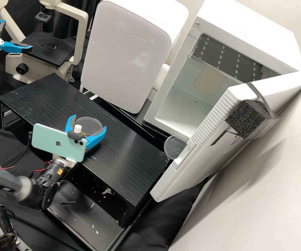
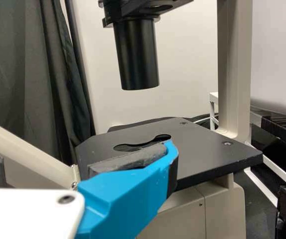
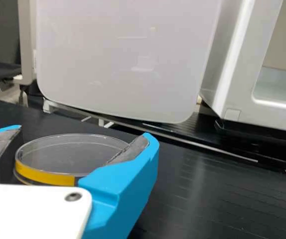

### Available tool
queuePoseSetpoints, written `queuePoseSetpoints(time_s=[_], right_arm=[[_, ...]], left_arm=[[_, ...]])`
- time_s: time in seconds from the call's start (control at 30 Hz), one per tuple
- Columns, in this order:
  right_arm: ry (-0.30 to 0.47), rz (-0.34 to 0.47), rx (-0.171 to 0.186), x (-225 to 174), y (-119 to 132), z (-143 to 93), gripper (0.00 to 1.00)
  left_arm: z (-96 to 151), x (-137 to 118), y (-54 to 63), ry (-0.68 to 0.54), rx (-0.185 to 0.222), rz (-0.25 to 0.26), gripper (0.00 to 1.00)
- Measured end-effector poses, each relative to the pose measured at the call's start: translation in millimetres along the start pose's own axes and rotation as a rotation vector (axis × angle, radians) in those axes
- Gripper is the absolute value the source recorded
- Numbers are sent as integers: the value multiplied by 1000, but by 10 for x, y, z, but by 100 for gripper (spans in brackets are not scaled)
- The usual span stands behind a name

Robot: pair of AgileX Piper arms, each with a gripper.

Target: Take the petri dish out of the incubator

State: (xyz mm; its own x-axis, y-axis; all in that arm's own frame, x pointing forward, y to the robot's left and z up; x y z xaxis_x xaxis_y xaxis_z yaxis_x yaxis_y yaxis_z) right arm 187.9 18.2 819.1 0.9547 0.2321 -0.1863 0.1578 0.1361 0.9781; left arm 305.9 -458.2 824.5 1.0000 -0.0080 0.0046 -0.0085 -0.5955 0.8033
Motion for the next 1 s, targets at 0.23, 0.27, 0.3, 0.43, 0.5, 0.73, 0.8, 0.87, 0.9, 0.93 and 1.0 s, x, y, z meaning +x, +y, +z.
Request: queuePoseSetpoints(time_s=[0.23,0.27,0.3,0.43,0.5,0.73,0.8,0.87,0.9,0.93,1.0], right_arm=[[-4,-2,-8,11,-1,13,0],[-4,-2,-14,11,-1,13,0],[-2,-4,-15,15,-5,9,0],[-9,-11,2,36,-32,25,0],[-12,-16,11,46,-47,32,0],[-15,-31,18,115,-71,60,100],[-14,-35,6,118,-78,62,100],[-14,-39,7,122,-85,64,100],[-15,-40,7,122,-86,65,100],[-15,-40,7,122,-86,65,100],[-15,-40,7,122,-86,65,100]], left_arm=[[0,0,0,0,0,0,100],[0,0,0,0,0,0,100],[0,0,0,0,0,0,100],[0,0,0,0,0,0,100],[0,0,0,0,0,0,100],[0,0,0,0,0,0,100],[0,0,0,0,0,0,100],[0,0,0,0,0,0,100],[0,0,0,0,0,0,100],[0,0,0,0,0,0,100],[0,0,0,0,0,0,100]])
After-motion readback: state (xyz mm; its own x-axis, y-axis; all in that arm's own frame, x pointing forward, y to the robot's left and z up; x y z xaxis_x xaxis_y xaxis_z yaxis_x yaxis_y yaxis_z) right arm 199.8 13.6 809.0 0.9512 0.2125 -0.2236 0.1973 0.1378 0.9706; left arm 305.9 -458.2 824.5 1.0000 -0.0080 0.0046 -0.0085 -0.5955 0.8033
